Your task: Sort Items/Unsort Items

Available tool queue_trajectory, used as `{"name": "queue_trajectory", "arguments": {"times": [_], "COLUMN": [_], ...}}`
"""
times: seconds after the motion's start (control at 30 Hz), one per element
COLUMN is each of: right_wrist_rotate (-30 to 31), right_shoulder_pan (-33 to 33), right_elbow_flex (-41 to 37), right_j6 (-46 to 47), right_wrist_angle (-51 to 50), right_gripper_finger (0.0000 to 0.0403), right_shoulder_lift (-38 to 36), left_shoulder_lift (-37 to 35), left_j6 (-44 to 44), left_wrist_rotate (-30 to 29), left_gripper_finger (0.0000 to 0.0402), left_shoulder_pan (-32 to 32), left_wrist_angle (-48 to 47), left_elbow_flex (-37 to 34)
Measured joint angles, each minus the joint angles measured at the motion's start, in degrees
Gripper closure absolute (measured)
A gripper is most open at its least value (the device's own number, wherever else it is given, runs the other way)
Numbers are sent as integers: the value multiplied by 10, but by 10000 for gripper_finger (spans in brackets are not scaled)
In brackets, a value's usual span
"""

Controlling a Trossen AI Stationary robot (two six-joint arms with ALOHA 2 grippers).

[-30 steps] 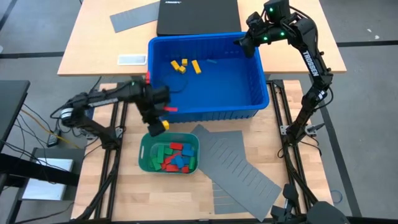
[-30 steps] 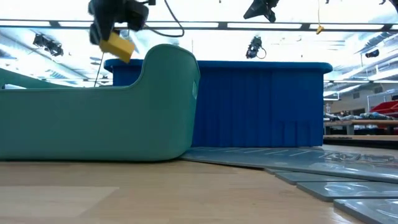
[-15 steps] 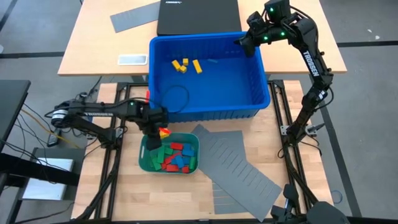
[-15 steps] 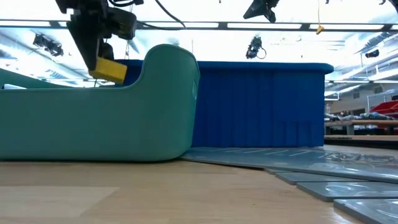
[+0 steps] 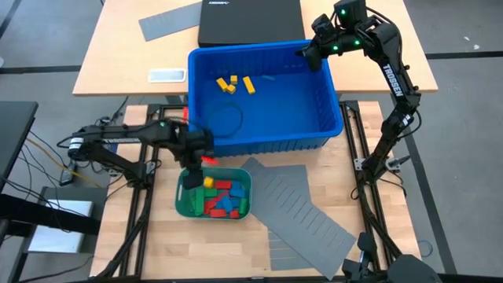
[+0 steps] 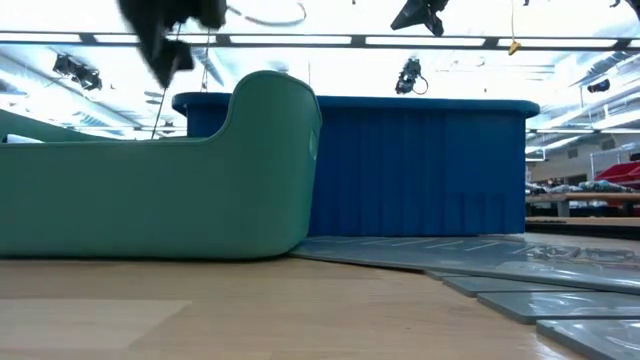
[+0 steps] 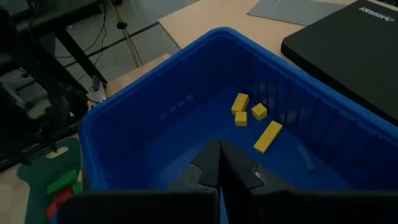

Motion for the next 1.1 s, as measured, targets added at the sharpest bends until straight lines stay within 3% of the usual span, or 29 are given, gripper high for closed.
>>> {"name": "queue_trajectory", "arguments": {"times": [0.1,0.27,0.4,0.5,0.6,0.83,1.0,1.1], "right_wrist_rotate": [0,0,0,0,0,1,0,1], "right_shoulder_pan": [0,0,0,0,0,6,17,24], "right_elbow_flex": [0,0,0,0,0,0,0,0], "right_j6": [0,0,-1,-1,0,0,0,0], "right_wrist_angle": [2,3,3,3,3,3,2,1], "right_gripper_finger": [399,401,401,399,400,401,399,401], "right_shoulder_lift": [0,0,0,0,0,0,0,0], "left_shoulder_lift": [0,-1,10,55,129,323,429,482], "left_j6": [-8,-51,-53,-20,12,9,93,100], "left_wrist_rotate": [-13,-17,-23,-25,-21,-11,-66,-81], "left_gripper_finger": [179,251,310,356,393,389,375,348], "left_shoulder_pan": [33,141,231,277,316,384,410,425], "left_wrist_angle": [14,69,173,240,249,205,163,107], "left_elbow_flex": [54,121,154,194,257,430,531,560]}}
